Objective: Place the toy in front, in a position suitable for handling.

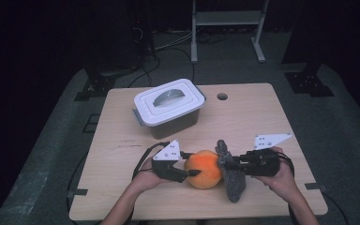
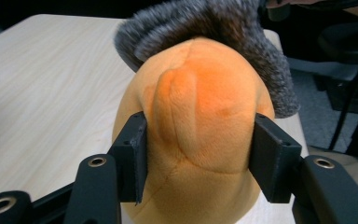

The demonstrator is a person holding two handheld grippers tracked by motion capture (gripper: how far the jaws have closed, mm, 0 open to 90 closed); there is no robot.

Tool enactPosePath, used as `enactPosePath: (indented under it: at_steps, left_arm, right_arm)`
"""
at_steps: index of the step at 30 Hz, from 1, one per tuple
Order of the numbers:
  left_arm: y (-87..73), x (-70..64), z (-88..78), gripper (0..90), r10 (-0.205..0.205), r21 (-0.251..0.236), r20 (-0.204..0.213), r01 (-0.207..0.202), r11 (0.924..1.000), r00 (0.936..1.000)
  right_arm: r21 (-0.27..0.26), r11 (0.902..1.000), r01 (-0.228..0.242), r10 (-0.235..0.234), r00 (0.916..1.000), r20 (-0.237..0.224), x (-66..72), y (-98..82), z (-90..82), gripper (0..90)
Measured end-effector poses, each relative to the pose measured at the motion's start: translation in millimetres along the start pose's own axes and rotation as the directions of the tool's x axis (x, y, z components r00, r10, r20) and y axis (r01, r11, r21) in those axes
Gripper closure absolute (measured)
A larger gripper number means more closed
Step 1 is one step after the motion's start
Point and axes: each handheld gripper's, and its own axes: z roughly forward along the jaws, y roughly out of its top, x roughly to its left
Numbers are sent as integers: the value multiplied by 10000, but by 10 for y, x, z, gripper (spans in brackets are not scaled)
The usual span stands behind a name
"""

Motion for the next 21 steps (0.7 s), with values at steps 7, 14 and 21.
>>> enactPosePath:
  at_steps: [7, 14, 21]
  left_arm:
    - [-69, 40, -6, 394, -204, 114, 204, 202, 9997, 9996]
    - [-54, -63, 103, 362, 417, 54, 795, -423, 9991, 9960]
    - [-55, -87, 123, 366, 499, 1, 1013, -502, 9987, 9936]
  right_arm:
    - [781, 9961, -415, 394, 9988, 282, -132, -156, 100, 738]
    - [-59, 10000, 69, -69, 10000, -45, 23, 31, 26, 736]
    - [482, 9988, 72, -62, 9998, -209, -6, -55, 70, 736]
